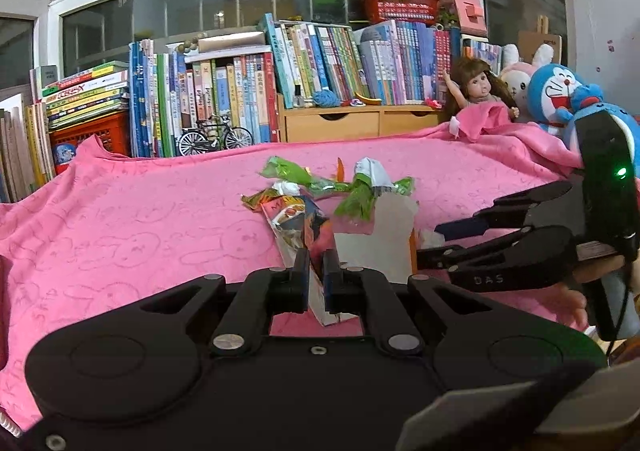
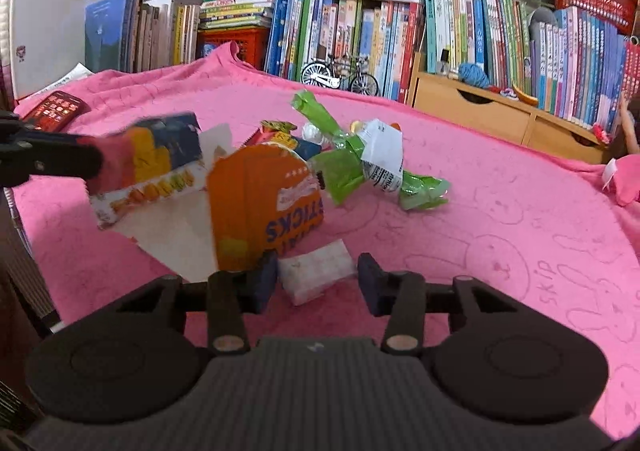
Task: Collect trash
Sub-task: 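Grasp the colorful snack wrapper with the left tool, then lift the snack wrapper and white packet up from the pile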
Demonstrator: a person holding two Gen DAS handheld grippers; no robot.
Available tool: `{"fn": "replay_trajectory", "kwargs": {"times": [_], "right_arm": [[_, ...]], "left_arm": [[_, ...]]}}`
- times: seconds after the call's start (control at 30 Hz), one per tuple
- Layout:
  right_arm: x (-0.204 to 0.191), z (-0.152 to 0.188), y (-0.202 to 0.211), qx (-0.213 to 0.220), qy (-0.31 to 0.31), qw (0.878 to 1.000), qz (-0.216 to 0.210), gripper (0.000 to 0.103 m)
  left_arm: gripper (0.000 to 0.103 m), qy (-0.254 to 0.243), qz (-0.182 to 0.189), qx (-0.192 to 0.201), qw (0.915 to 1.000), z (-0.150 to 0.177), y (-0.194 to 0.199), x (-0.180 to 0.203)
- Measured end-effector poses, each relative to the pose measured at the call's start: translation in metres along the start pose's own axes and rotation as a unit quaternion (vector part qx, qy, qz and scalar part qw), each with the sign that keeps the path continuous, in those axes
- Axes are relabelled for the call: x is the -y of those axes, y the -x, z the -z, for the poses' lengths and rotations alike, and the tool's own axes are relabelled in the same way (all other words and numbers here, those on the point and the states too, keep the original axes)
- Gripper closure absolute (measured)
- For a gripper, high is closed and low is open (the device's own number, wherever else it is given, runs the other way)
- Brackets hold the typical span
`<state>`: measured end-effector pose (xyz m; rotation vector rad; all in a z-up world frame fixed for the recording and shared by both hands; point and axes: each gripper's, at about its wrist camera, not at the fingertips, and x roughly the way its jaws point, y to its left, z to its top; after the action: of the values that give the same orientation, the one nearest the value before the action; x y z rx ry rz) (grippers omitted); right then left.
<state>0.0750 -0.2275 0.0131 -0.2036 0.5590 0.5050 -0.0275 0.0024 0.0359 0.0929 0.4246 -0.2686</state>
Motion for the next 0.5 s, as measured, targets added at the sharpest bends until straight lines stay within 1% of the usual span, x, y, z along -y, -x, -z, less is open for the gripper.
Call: {"fn": "replay_trajectory", "kwargs": {"times": [0.03, 0.07, 0.1, 0.13, 0.2, 0.27, 0.33, 0.43, 0.5], "right_arm": [[-0.001, 0.0, 0.004, 0.003, -0.001, 1.0, 0.0, 0.053], [-0.001, 0.001, 0.007, 0.005, -0.003, 1.0, 0.001, 0.053], [-0.001, 0.001, 0.01, 0.007, -0.005, 1.0, 0.0, 0.053], [-0.001, 0.002, 0.013, 0.008, -0.007, 1.0, 0.0, 0.053], [-0.003, 0.004, 0.017, 0.009, -0.011, 1.0, -0.001, 0.053], [-0.004, 0.007, 0.018, 0.009, -0.012, 1.0, -0.001, 0.053], [-0.004, 0.011, 0.018, 0.007, -0.015, 1.0, -0.001, 0.053], [-0.003, 0.016, 0.018, 0.006, -0.022, 1.0, 0.0, 0.053], [-0.003, 0.018, 0.019, 0.006, -0.029, 1.0, 0.0, 0.053]], "left_arm": [[0.09, -0.003, 0.004, -0.001, 1.0, 0.002, 0.0, 0.001], [0.089, -0.004, 0.007, -0.004, 1.0, 0.003, -0.001, 0.003], [0.085, -0.005, 0.009, -0.008, 0.9999, 0.005, -0.003, 0.005], [0.076, -0.007, 0.013, -0.013, 0.9998, 0.007, -0.005, 0.007], [0.067, -0.004, 0.017, -0.023, 0.9996, 0.011, -0.011, 0.011], [0.066, 0.003, 0.023, -0.029, 0.9993, 0.014, -0.017, 0.013], [0.065, 0.018, 0.021, -0.025, 0.9993, 0.015, -0.023, 0.013], [0.065, 0.049, 0.019, -0.022, 0.9984, 0.012, -0.035, 0.01], [0.066, 0.063, 0.018, -0.027, 0.9975, 0.011, -0.043, 0.009]]}}
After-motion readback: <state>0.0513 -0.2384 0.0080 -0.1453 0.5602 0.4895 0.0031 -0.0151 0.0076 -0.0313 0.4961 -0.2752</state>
